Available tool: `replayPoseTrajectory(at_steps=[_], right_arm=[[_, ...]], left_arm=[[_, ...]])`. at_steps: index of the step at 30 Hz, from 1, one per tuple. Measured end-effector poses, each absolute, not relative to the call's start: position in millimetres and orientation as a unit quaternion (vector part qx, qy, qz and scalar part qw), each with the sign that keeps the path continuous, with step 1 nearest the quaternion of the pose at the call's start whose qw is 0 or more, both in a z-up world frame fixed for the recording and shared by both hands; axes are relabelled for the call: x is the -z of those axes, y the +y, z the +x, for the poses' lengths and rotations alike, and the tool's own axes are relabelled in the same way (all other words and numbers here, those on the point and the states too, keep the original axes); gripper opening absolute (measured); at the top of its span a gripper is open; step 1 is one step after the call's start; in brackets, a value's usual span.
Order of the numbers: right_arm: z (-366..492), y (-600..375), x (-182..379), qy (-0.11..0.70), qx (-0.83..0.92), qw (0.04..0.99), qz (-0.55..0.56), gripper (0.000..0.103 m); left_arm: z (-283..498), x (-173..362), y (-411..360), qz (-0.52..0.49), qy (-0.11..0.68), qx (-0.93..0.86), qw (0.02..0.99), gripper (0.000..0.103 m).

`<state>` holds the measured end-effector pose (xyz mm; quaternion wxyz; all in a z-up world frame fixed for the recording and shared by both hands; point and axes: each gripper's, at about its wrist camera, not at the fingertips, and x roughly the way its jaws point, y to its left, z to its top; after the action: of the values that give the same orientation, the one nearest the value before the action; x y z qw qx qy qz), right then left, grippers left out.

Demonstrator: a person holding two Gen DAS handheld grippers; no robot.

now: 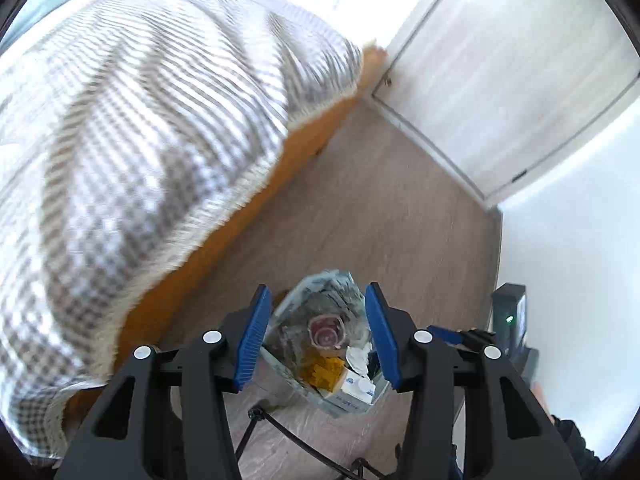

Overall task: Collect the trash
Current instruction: 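Move both tools back over the bed toward the red snack bags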

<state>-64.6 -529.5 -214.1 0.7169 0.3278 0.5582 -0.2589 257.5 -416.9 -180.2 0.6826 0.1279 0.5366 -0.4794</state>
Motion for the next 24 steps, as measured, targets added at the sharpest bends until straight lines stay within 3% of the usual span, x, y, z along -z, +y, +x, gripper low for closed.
replayPoseTrajectory(at_steps=[11,18,24], right_arm=[[82.6,-459.7,73.9,0.454,0.195,0.844,0.207,0.052],[213.3,-378.0,63.5,0.402,0.111,0.895,0.159,0.052],[295.1,-341.5,79.4,0.388,0.059,0.911,0.131,0.052]], left_arm=[[364.9,125.9,-271.8,0.053,0.453,0.358,0.815,0.060],[474.8,126.7,-197.9,0.114,0.381,0.268,0.878,0.060],[550.7,152.9,-200.7,0.225,0.320,0.300,0.870,0.058]])
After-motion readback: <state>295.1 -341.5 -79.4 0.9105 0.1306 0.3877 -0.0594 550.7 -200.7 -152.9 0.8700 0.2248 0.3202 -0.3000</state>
